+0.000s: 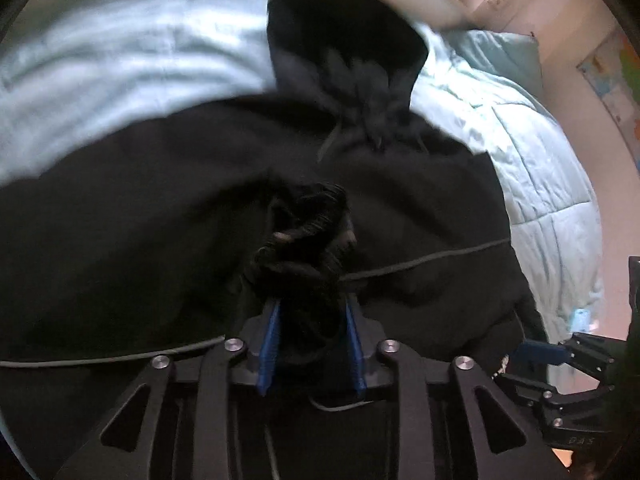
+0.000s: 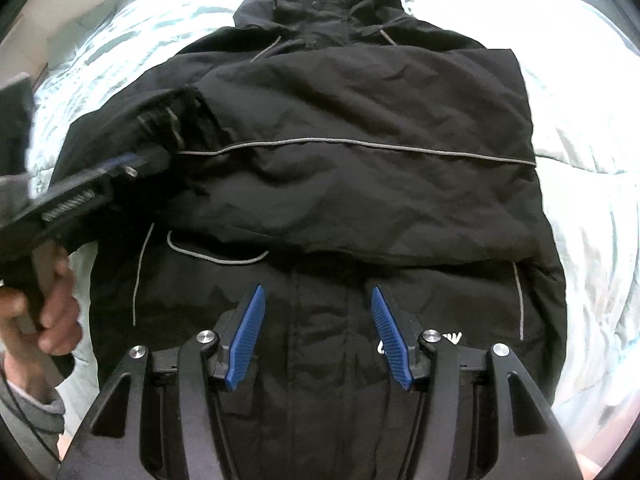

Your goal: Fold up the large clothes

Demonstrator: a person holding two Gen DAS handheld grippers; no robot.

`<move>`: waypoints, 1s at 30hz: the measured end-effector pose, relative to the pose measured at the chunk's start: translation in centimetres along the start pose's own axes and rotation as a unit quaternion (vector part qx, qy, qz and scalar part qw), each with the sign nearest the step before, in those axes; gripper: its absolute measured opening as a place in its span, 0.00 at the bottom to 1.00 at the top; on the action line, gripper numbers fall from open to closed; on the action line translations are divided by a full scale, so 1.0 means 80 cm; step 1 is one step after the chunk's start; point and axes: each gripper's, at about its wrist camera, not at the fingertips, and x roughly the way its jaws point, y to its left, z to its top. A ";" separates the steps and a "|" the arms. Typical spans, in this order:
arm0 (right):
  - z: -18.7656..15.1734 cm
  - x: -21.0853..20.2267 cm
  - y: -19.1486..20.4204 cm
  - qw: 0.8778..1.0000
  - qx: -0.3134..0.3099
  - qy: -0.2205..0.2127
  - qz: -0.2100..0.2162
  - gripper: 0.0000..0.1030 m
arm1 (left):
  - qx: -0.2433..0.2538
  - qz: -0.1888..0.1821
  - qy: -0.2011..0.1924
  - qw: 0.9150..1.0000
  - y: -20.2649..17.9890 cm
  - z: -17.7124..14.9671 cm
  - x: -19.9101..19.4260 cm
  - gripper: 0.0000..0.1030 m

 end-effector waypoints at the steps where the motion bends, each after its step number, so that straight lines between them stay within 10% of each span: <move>1: 0.003 0.002 0.001 1.000 -0.002 0.000 0.006 0.58 | -0.012 -0.025 0.010 1.000 0.006 -0.004 0.004 0.36; 4: 0.017 0.003 0.010 0.999 -0.011 -0.008 0.031 0.58 | -0.052 -0.094 0.032 0.994 0.019 -0.010 0.001 0.46; 12: 0.076 0.023 0.053 0.989 0.001 -0.019 0.148 0.59 | -0.075 -0.117 0.011 0.990 0.024 -0.033 -0.064 0.49; 21: 0.125 0.102 0.080 0.967 0.079 0.031 0.241 0.63 | -0.092 -0.043 -0.029 0.994 0.061 -0.044 -0.126 0.49; 23: 0.128 0.113 0.085 0.960 0.080 0.036 0.267 0.40 | -0.093 -0.036 -0.034 0.994 0.069 -0.045 -0.132 0.49; 30: 0.113 0.003 0.082 0.974 -0.019 -0.083 0.209 0.24 | -0.090 0.008 -0.070 0.993 0.072 -0.032 -0.153 0.49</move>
